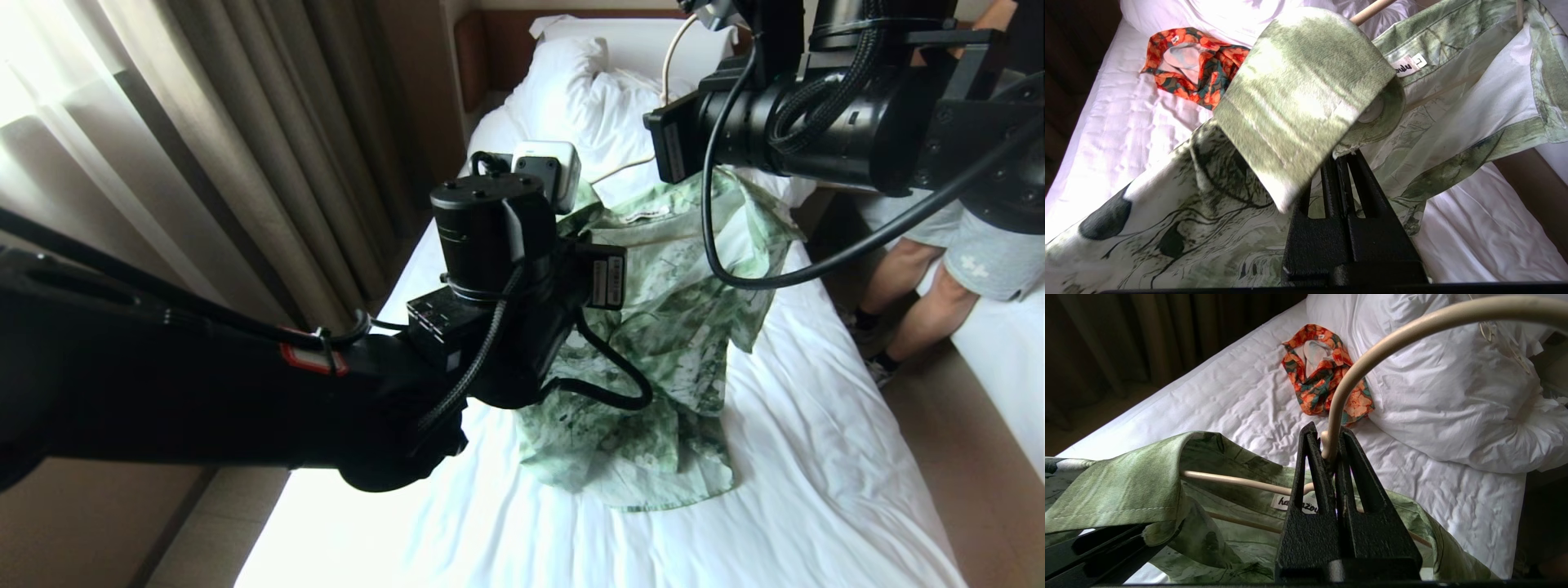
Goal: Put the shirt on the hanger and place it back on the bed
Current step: Take the clothes hanger out of the clothes
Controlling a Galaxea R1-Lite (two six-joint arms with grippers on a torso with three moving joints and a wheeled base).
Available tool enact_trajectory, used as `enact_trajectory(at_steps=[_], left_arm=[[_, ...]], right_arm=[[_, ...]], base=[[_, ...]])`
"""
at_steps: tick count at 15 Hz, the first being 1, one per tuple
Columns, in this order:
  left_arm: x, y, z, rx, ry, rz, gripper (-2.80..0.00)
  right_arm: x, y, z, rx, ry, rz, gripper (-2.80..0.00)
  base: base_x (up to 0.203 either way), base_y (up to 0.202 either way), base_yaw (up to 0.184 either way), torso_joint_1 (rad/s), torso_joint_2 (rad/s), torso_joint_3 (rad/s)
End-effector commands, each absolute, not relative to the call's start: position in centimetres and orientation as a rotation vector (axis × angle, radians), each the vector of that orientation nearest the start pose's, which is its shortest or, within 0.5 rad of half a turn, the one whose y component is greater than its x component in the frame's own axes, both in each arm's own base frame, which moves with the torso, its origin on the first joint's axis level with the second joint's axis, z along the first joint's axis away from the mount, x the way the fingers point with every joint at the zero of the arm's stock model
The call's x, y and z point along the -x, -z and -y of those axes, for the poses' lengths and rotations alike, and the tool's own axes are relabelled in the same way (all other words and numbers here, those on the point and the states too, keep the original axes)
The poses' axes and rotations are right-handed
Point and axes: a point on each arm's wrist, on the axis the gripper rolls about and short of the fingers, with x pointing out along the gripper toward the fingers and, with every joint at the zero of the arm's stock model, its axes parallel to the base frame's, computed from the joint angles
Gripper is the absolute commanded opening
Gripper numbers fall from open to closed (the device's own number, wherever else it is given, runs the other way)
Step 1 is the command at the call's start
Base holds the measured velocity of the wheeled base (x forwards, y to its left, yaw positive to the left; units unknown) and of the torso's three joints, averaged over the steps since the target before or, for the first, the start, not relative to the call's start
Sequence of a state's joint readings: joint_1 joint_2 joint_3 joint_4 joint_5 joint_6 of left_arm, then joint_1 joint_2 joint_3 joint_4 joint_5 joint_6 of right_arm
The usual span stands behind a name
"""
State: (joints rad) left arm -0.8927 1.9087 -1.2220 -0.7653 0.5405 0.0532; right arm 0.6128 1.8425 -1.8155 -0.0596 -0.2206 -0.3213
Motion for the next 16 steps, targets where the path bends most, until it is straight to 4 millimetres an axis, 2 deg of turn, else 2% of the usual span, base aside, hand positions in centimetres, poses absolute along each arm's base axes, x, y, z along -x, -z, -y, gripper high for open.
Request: enact_trajectory(at_steps=[1, 4, 7, 12, 16], left_arm=[[-24.2, -24.5, 28.3, 0.01, 0.35, 0.081, -2.8], [-22.3, -25.1, 27.0, 0.011, 0.368, 0.078, -2.8], [-20.8, -25.6, 24.5, 0.009, 0.359, 0.077, -2.8], [-19.7, -24.1, 18.4, -0.037, 0.259, 0.028, -2.8], [-19.6, -24.9, 13.4, -0.047, 0.188, 0.018, -2.8]], right_arm=[[-29.9, -36.1, -20.3, 0.307, -0.377, 0.092, -2.8], [-30.5, -35.8, -20.3, 0.315, -0.37, 0.084, -2.8], [-30.7, -35.6, -20.5, 0.328, -0.367, 0.082, -2.8], [-31.4, -35.2, -20.6, 0.345, -0.36, 0.078, -2.8], [-31.5, -35.1, -20.8, 0.352, -0.361, 0.075, -2.8]], base=[[0.0, 0.0, 0.0, 0.0, 0.0, 0.0], [0.0, 0.0, 0.0, 0.0, 0.0, 0.0], [0.0, 0.0, 0.0, 0.0, 0.0, 0.0], [0.0, 0.0, 0.0, 0.0, 0.0, 0.0], [0.0, 0.0, 0.0, 0.0, 0.0, 0.0]])
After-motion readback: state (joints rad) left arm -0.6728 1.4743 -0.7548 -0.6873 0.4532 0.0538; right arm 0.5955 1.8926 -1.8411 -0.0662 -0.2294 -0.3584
